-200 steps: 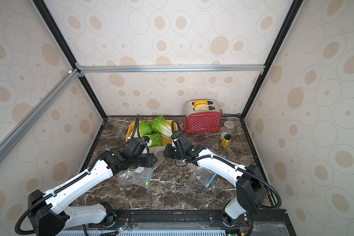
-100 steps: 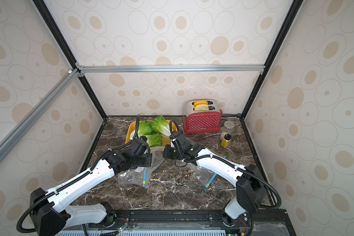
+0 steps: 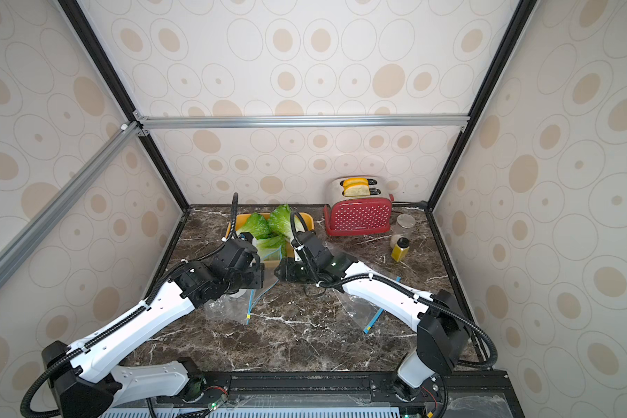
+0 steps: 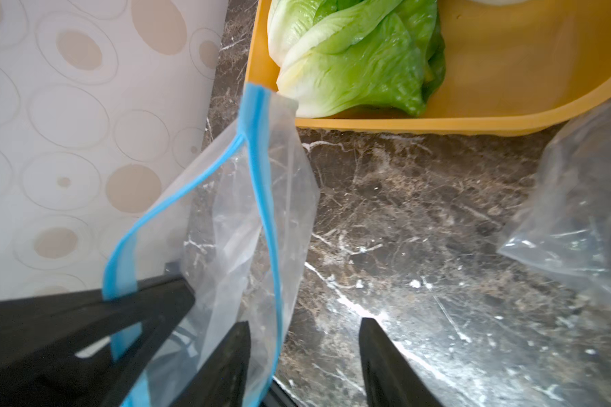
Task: Put the chinese cabbages into a zipper bag and zip it
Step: Open the zipper of the food storage bag at the center of the board.
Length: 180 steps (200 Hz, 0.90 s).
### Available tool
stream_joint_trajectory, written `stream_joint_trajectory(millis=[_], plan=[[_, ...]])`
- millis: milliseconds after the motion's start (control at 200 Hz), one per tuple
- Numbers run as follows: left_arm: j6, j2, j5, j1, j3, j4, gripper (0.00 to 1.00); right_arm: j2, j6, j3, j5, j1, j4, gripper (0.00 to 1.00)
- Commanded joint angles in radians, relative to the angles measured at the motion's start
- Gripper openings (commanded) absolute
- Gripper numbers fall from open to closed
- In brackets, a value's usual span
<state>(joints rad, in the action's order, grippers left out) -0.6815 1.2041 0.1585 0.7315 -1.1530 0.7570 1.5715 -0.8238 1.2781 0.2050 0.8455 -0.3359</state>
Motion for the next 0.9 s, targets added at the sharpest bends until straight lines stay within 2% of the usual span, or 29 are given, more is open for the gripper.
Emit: stream_joint_trajectory(millis=[0,115,210,501,751,896], plan=[[-0.045,-0.015,-0.001,0.006,-0.043,-0.010,0.00,0.050,-0.037,0.036,0.015,0.016,0.024,0.62],[-0.056,-0.032,0.020,0.006,-0.047,-0.006,0.00,0.082,-0.016,0.062,-0.005,0.035,-0.001,0.67],[-0.057,-0.044,0.063,0.005,-0.066,0.031,0.00,0.099,0.005,0.050,-0.037,0.036,-0.034,0.67],[0.001,-0.043,0.273,-0.009,-0.220,0.302,0.00,0.074,0.057,-0.039,-0.115,0.036,-0.097,0.63],[0.022,-0.004,0.207,-0.035,-0.209,0.303,0.00,0.061,0.052,-0.018,-0.060,0.041,-0.046,0.62],[0.011,-0.009,0.171,-0.062,-0.144,0.292,0.00,0.012,0.110,0.030,-0.002,0.040,-0.019,0.69]])
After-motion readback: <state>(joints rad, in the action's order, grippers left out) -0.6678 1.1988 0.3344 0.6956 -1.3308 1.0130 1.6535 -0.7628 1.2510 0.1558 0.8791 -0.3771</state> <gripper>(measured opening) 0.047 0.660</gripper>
